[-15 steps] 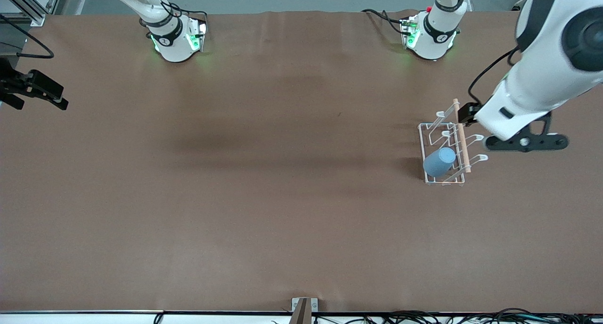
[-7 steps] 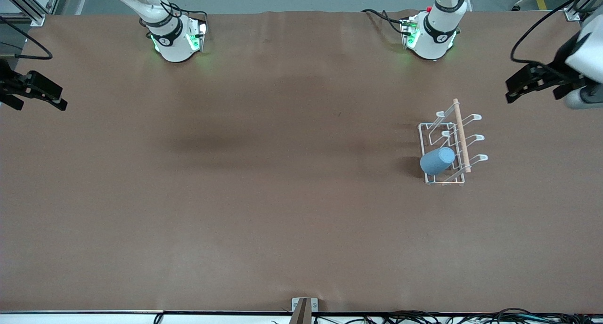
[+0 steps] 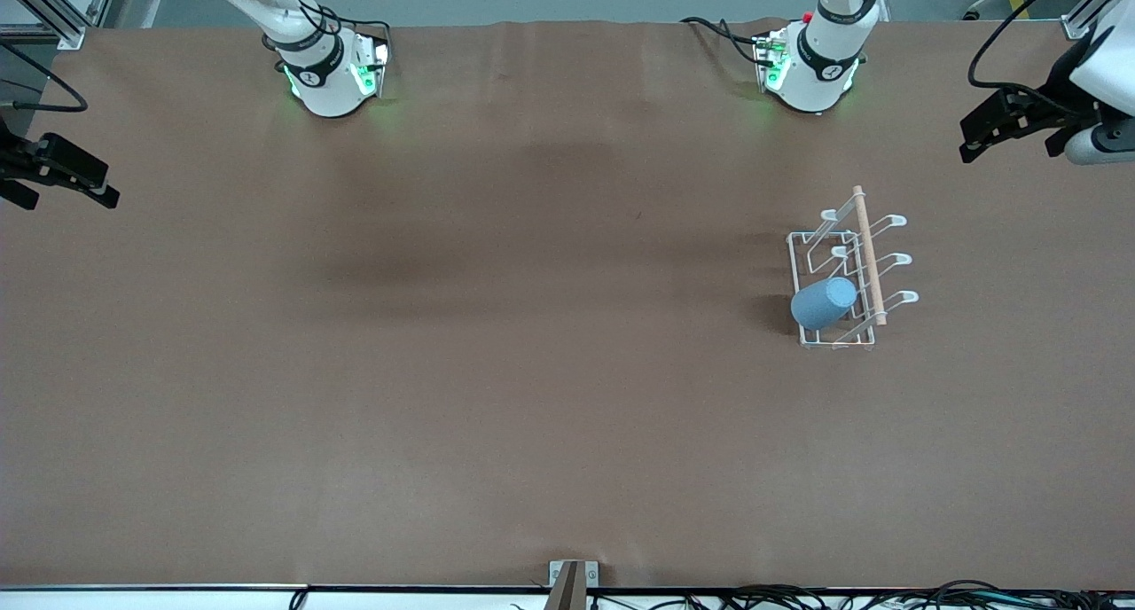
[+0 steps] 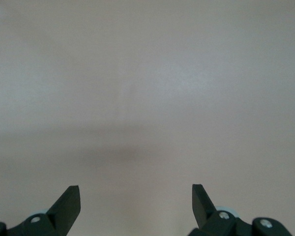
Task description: Hang cup on cup holder
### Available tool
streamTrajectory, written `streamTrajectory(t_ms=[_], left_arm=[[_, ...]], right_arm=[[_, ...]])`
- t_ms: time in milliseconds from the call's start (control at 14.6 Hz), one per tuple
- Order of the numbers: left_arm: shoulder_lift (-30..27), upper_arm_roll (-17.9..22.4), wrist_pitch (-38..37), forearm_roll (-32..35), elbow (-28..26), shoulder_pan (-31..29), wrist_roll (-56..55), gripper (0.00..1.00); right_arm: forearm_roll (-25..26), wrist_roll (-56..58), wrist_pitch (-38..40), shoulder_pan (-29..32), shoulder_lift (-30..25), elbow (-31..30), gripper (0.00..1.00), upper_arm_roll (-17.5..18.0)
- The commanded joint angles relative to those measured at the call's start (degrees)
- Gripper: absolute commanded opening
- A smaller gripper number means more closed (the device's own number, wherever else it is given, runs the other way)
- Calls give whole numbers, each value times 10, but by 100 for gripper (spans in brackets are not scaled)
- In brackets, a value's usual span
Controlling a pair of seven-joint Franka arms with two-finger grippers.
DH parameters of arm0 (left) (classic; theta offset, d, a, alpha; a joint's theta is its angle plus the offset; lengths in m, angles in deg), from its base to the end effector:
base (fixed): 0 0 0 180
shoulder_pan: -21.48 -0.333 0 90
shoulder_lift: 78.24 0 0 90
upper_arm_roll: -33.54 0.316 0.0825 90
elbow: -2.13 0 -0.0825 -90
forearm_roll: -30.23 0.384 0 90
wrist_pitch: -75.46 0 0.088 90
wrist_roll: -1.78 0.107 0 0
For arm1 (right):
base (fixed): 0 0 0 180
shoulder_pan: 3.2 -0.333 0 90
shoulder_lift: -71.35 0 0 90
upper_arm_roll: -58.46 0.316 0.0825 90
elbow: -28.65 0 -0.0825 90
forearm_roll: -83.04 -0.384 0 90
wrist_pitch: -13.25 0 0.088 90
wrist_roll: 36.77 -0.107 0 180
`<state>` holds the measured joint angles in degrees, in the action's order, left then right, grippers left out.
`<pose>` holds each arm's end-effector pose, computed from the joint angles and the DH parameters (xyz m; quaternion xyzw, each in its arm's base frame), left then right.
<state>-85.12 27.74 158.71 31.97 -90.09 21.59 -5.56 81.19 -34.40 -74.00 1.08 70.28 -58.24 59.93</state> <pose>0.5016 -0.0520 0.6597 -0.9995 -0.0145 0.0160 0.0232 0.5437 -0.0229 0.6560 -0.9998 0.0029 -0.0132 0.0153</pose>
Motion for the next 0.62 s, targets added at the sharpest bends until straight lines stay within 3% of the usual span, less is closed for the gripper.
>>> streamTrajectory(t_ms=[0, 548], left_arm=[[-19, 1, 11, 0, -24, 2, 12, 100], [-9, 3, 8, -8, -2, -1, 57, 100]], right_arm=[[3, 7, -3, 4, -6, -8, 100, 5], [6, 2, -4, -4, -7, -7, 100, 7]])
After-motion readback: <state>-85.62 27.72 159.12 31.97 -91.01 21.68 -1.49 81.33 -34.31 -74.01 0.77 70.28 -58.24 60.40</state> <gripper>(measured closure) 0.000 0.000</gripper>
